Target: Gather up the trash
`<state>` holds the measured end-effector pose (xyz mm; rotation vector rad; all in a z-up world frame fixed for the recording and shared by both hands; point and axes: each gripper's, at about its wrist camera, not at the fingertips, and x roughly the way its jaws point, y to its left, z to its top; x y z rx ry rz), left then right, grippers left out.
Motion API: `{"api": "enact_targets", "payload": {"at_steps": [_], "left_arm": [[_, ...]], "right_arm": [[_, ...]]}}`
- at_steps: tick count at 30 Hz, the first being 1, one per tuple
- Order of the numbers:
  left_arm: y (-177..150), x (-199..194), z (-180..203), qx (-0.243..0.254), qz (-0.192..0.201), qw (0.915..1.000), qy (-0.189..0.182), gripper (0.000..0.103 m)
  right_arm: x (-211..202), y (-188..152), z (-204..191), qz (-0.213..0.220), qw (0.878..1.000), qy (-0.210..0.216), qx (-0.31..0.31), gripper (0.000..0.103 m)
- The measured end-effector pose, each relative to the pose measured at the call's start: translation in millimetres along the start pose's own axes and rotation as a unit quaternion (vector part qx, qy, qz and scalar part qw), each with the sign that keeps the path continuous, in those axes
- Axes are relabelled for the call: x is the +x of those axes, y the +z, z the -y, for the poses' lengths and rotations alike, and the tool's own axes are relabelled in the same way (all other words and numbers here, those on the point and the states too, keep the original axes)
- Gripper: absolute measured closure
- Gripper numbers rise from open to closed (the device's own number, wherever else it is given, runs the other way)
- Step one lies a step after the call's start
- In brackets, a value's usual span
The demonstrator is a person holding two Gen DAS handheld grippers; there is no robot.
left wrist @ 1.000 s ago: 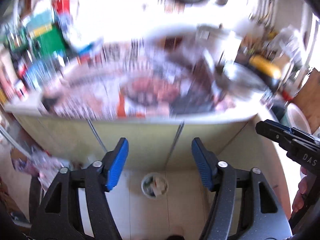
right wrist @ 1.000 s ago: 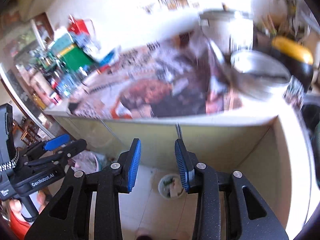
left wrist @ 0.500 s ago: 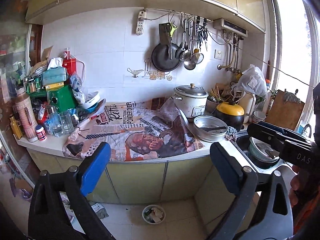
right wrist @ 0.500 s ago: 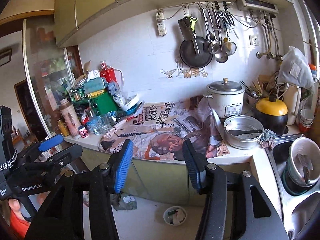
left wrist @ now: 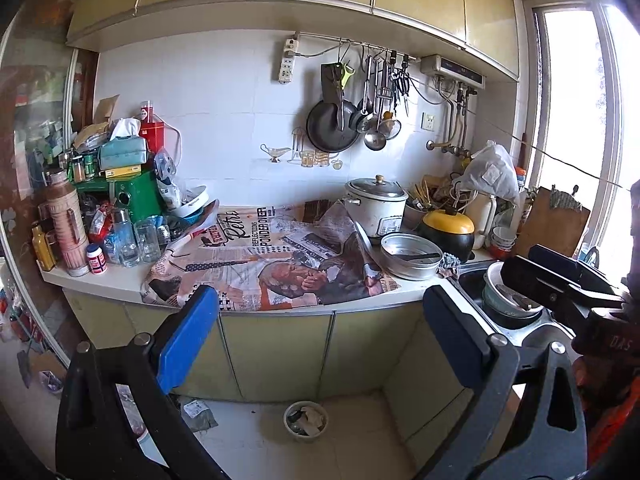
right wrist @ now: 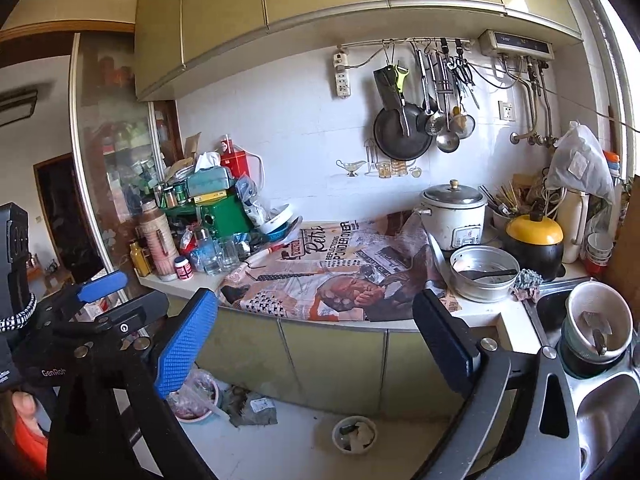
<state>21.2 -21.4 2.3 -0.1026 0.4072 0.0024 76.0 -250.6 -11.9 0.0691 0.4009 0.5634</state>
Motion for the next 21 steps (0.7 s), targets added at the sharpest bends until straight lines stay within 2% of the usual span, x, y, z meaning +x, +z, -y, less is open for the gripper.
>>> {"api": "enact_targets", "payload": {"at_steps": [21], "left_arm": [[-10,-10,4,-0.001,-0.010,0.9999,-0.013,0.001]], "right_arm": [[-11,-12,2,-0.026,1.000,-0.010,0.014,0.006]]}}
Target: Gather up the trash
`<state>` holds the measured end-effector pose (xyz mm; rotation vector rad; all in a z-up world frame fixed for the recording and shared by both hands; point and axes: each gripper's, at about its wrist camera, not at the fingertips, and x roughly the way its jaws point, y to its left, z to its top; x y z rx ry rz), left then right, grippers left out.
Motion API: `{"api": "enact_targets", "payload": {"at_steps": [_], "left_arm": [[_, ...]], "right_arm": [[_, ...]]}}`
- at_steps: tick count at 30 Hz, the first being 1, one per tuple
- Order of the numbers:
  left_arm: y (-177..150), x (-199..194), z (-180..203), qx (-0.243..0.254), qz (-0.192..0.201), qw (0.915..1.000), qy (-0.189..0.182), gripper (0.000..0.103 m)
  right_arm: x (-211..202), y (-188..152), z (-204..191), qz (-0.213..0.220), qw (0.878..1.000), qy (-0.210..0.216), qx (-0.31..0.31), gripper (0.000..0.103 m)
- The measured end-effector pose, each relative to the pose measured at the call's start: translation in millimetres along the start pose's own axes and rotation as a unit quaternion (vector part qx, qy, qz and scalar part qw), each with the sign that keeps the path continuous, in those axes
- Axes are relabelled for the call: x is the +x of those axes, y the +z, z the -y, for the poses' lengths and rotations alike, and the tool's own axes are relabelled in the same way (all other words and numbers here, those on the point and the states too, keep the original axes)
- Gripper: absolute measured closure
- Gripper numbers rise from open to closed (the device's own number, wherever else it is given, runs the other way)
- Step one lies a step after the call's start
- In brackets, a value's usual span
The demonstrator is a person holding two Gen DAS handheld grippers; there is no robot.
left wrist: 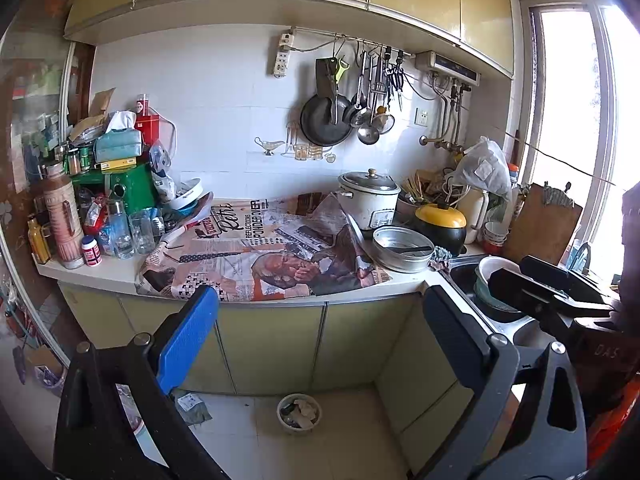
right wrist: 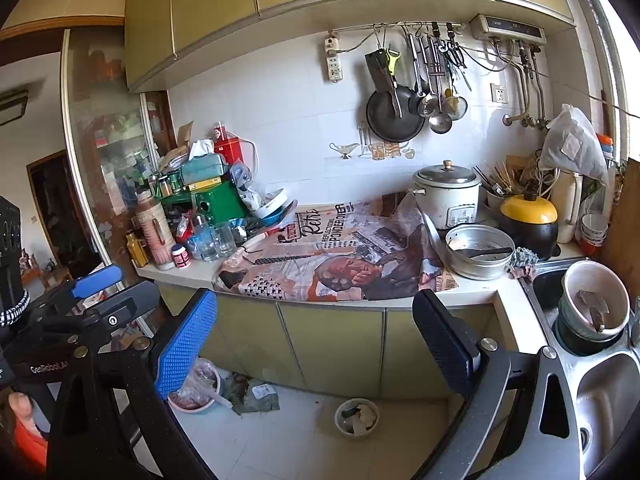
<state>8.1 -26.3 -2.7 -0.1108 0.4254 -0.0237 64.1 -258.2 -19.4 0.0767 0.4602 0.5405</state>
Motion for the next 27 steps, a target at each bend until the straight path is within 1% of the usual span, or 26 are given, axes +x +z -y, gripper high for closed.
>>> {"api": "enact_targets", "payload": {"at_steps": [10,27], "left_arm": [[-1.8,-1.0,2.4,0.003,0.001,1.0000,0.005,0.001],[-3.3,-1.7,4.7,-0.001,0.003,1.0000,0.003,0.001]], "right_arm": [[-3.4,0.4,0.5,-0.002,1.000,-0.001,0.001,0.006],[-6.8,0.2,1.3,-0.002,1.000,0.003,-0.003,0.006]]}}
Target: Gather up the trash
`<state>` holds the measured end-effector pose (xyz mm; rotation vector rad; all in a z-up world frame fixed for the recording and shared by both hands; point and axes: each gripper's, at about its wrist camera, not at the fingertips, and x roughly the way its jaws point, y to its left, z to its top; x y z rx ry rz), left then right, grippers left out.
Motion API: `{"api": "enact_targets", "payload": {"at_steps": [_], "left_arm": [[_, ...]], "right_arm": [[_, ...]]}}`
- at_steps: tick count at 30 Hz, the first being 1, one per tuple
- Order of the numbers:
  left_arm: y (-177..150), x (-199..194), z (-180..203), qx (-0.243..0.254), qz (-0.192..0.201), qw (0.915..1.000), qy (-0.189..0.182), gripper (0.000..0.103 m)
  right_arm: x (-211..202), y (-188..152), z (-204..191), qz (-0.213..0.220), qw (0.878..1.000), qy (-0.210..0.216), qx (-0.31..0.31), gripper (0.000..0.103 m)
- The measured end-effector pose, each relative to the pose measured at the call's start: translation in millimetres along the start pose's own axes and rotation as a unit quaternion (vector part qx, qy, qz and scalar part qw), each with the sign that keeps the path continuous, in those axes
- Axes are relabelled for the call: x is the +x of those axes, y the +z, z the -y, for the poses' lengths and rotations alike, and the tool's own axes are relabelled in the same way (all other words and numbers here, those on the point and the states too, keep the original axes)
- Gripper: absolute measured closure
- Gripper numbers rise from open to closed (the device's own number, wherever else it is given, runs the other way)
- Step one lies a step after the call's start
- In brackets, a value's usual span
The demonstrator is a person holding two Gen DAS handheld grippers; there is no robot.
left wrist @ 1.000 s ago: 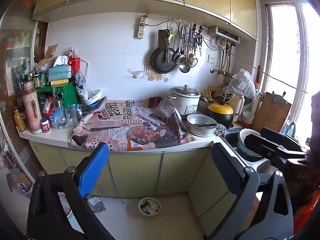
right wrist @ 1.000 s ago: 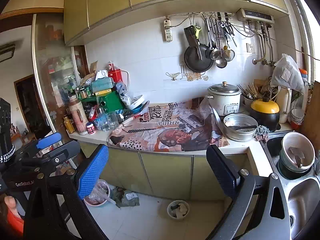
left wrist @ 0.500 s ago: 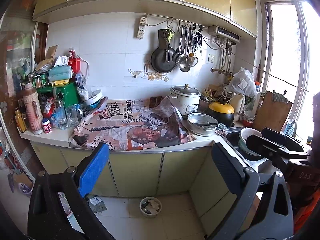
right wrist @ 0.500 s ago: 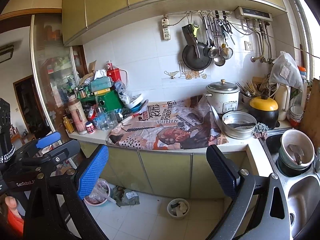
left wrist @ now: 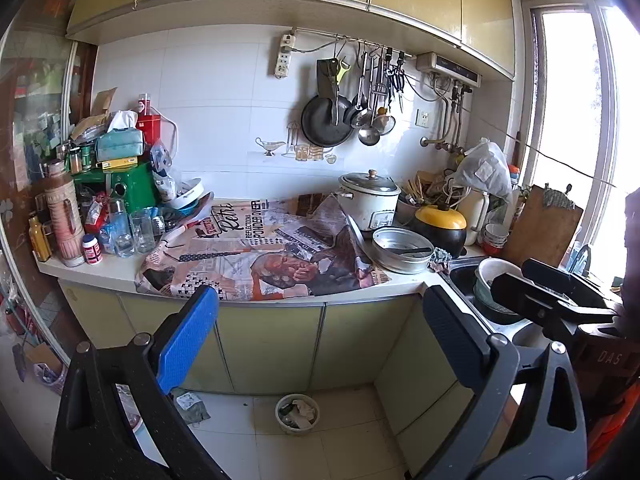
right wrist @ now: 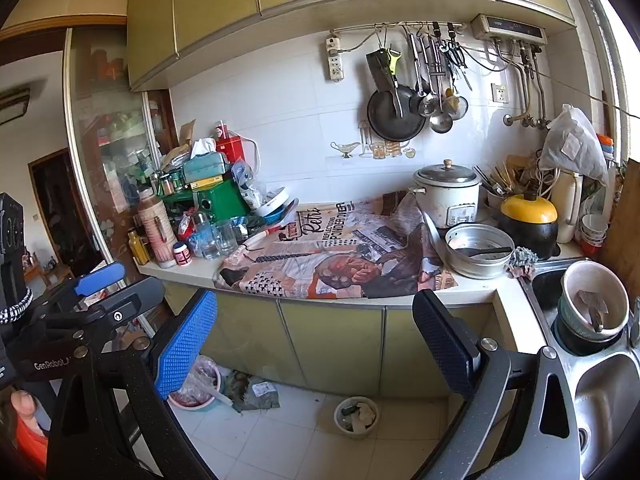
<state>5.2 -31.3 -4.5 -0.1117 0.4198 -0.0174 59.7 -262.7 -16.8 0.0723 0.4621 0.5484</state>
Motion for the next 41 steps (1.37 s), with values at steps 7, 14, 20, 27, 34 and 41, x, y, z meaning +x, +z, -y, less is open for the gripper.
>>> {"api": "enact_targets", "payload": {"at_steps": [7,14,20,27,34,41], "left_arm": [[0,-2,7,-0.002,0.008,1.0000,0.003,0.001],[3,-3,8,-0.004,0.016,0.9999,0.004,0.001],[5,-3,7,-0.007,0.021,0.9997,0.007,0.001],[7,1,5,-0.009,0.016,0.9998,0.005,0.001],[7,8,2,-0.013,0.010,0.9998,0.006,0.001],[11,29,-1,-0.013,-0.002,0.9999,0.010,0.001]], "right_arm": [[0,1,0,0.000,1.000,0.000,-0.001,0.006],[0,1,1,0.001,1.000,0.001,-0.001,0.006],[2,4,3,0.001,1.000,0.002,-0.001,0.005],[3,5,3,0.001,1.000,0.002,-0.001,0.005],[9,8,1,-0.003,1.000,0.003,0.000,0.005],[29,12,8,-0.011,1.000,0.003,0.007,0.006]]}}
